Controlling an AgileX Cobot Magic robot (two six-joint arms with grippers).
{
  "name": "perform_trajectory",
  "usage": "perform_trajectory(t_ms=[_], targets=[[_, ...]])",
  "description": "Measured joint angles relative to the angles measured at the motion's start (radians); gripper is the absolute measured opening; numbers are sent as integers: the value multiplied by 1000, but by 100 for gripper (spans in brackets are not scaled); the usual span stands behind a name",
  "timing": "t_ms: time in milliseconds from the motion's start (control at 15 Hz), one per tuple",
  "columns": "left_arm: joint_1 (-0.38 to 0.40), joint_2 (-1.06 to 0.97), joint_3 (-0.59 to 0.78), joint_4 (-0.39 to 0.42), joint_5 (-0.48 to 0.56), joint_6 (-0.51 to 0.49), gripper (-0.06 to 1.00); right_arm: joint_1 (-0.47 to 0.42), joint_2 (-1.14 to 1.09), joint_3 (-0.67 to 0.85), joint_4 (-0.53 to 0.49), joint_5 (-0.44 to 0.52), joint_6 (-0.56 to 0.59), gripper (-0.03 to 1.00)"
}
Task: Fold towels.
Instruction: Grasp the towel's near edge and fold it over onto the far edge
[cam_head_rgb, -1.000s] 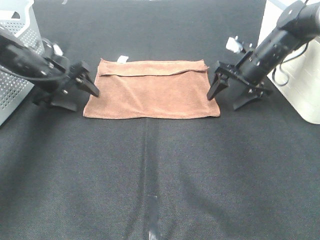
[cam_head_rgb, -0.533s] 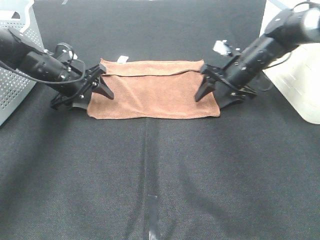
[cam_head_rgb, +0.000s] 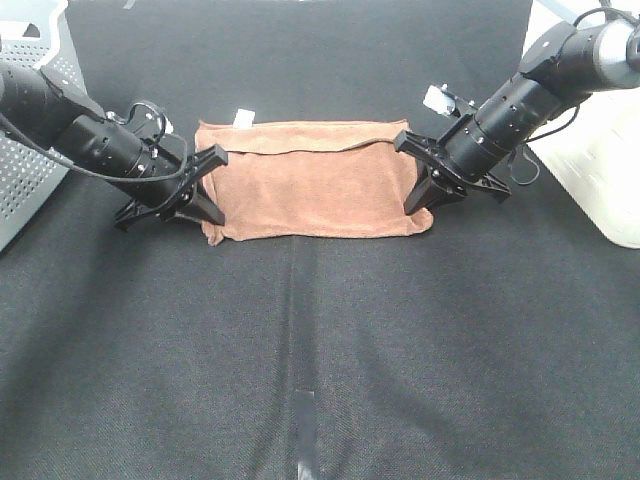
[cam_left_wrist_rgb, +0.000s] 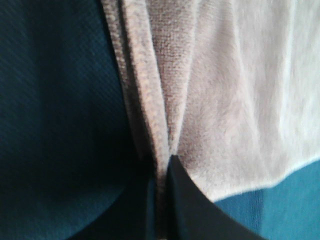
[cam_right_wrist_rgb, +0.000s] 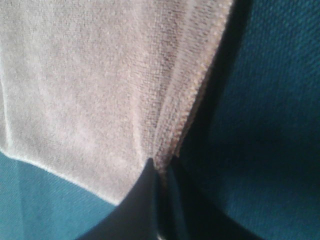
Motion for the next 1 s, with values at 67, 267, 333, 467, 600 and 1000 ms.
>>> perform_trajectory(t_ms=[67,267,333,467,600,1000], targets=[[0,0,0,20,43,0,2,0,-11,0,-7,22,1,0],[15,-57,2,144,118,-8,2,0,-70,36,-47,66,26,0],[23,-89,2,188,135,-16,2,0,-92,76,-48,66,26,0],[32,-166,46,270,190,-37,2,0,-152,215,-37,40,19,0],[28,-190,151,275,191,-38,2,1,-212,344,-13,8,-12,0],[25,-244,208,275,154,-54,2,1,-254,402,11,-59,-55,0]])
